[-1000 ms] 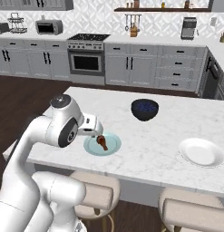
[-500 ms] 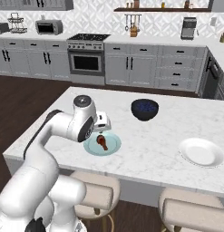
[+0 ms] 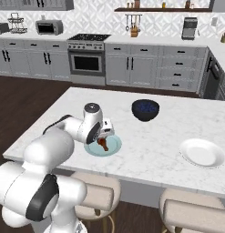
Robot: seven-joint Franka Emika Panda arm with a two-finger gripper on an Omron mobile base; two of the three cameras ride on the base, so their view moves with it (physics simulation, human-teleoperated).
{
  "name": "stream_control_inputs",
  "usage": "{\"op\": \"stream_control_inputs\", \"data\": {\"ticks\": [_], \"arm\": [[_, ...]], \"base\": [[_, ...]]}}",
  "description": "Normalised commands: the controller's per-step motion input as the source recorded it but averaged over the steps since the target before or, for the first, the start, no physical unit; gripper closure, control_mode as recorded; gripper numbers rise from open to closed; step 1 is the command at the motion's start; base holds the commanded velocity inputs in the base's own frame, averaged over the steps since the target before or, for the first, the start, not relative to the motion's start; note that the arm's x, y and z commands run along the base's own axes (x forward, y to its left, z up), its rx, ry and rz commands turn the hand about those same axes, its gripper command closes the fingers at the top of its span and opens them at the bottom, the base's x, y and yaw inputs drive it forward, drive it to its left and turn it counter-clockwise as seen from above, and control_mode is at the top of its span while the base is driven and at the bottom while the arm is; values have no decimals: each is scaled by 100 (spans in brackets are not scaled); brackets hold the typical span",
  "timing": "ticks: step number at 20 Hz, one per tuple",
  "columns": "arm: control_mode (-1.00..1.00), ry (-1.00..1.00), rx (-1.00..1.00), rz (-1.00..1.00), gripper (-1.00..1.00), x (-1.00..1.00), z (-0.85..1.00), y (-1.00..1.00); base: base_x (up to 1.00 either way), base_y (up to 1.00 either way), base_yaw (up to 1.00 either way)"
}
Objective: Pick the chicken drumstick and sweet potato from their plates and place them in the bowl. Then put the bowl in the fridge.
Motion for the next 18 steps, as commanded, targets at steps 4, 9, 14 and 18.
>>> {"op": "stream_control_inputs", "data": {"ticks": [4, 9, 14, 18], "arm": [[-100, 1, 0, 8, -100, 47, -24, -19], [-100, 0, 0, 6, -100, 30, -33, -6], [-100, 2, 0, 3, -100, 22, -52, 2], [-100, 2, 0, 4, -100, 16, -47, 4]], "base": [[0, 0, 0], [0, 0, 0], [0, 0, 0], [0, 0, 0]]}}
